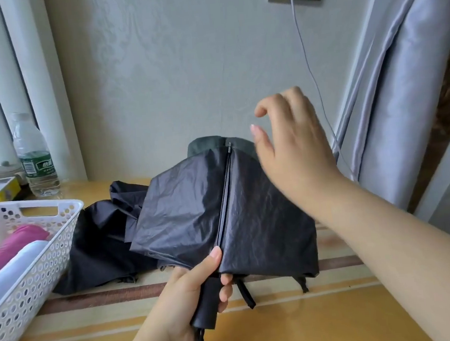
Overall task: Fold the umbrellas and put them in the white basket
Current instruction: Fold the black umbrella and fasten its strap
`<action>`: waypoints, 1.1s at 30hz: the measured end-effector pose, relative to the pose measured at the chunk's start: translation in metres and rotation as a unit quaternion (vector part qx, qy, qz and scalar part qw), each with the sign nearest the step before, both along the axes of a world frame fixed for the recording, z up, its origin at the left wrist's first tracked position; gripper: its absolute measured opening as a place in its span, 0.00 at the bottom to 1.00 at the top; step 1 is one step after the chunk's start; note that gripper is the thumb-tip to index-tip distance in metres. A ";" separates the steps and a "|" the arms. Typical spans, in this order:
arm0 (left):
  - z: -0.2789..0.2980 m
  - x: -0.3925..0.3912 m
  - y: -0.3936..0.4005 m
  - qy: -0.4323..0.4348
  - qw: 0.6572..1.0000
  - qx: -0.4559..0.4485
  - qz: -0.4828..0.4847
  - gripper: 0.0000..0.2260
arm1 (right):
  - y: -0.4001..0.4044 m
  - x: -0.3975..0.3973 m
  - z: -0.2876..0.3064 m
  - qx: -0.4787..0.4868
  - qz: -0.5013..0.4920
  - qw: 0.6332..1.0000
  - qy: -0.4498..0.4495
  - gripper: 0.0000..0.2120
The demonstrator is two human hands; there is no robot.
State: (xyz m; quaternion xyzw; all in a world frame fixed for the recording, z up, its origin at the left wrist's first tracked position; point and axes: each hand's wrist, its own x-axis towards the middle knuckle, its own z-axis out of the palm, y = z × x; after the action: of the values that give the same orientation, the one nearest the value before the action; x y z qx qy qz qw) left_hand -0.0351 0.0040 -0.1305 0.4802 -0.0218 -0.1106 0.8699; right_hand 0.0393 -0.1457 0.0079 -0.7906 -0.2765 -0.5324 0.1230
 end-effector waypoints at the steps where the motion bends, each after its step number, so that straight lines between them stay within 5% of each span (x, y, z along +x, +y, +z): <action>1: 0.002 -0.001 -0.003 0.011 1.000 0.021 0.019 0.11 | 0.009 -0.018 -0.005 -0.005 0.041 0.999 0.026 0.06; 3: 0.004 -0.003 -0.009 0.029 0.997 0.050 0.044 0.12 | 0.028 -0.047 -0.024 -0.046 0.020 0.978 0.202 0.12; 6: 0.003 -0.004 -0.017 0.024 0.989 0.116 0.082 0.11 | 0.034 -0.049 -0.056 -0.069 -0.128 0.897 0.417 0.21; 8: 0.001 -0.004 -0.018 -0.012 0.976 0.189 0.109 0.11 | 0.034 -0.039 -0.062 0.055 -0.100 0.867 0.485 0.23; 11: -0.003 -0.005 -0.015 -0.076 0.928 0.339 0.133 0.18 | 0.039 -0.030 -0.074 0.279 0.004 0.773 0.570 0.34; 13: -0.002 -0.006 -0.015 -0.110 0.901 0.398 0.130 0.19 | 0.043 -0.025 -0.087 0.415 0.084 0.707 0.566 0.40; 16: 0.001 -0.008 -0.018 -0.138 0.896 0.399 0.137 0.12 | 0.043 -0.018 -0.100 0.544 0.166 0.633 0.525 0.20; 20: 0.006 -0.004 -0.016 -0.027 0.935 0.302 0.185 0.16 | 0.037 -0.015 -0.107 0.582 0.202 0.626 0.477 0.16; 23: 0.010 -0.002 -0.013 0.038 0.957 0.274 0.091 0.21 | 0.036 -0.015 -0.106 0.588 0.247 0.613 0.467 0.16; 28: 0.010 -0.005 -0.008 0.001 0.994 0.105 0.034 0.15 | 0.036 -0.018 -0.098 0.566 0.343 0.545 0.515 0.13; 33: 0.008 -0.002 -0.010 -0.012 0.992 0.087 0.093 0.20 | 0.032 -0.013 -0.099 0.568 0.351 0.500 0.551 0.11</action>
State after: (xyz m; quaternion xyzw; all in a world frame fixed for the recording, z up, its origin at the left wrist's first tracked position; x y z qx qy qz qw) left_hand -0.0374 -0.0057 -0.1228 0.5554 0.0224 -0.0255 0.8309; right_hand 0.0268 -0.1135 -0.0912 -0.5217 -0.0458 0.0554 0.8501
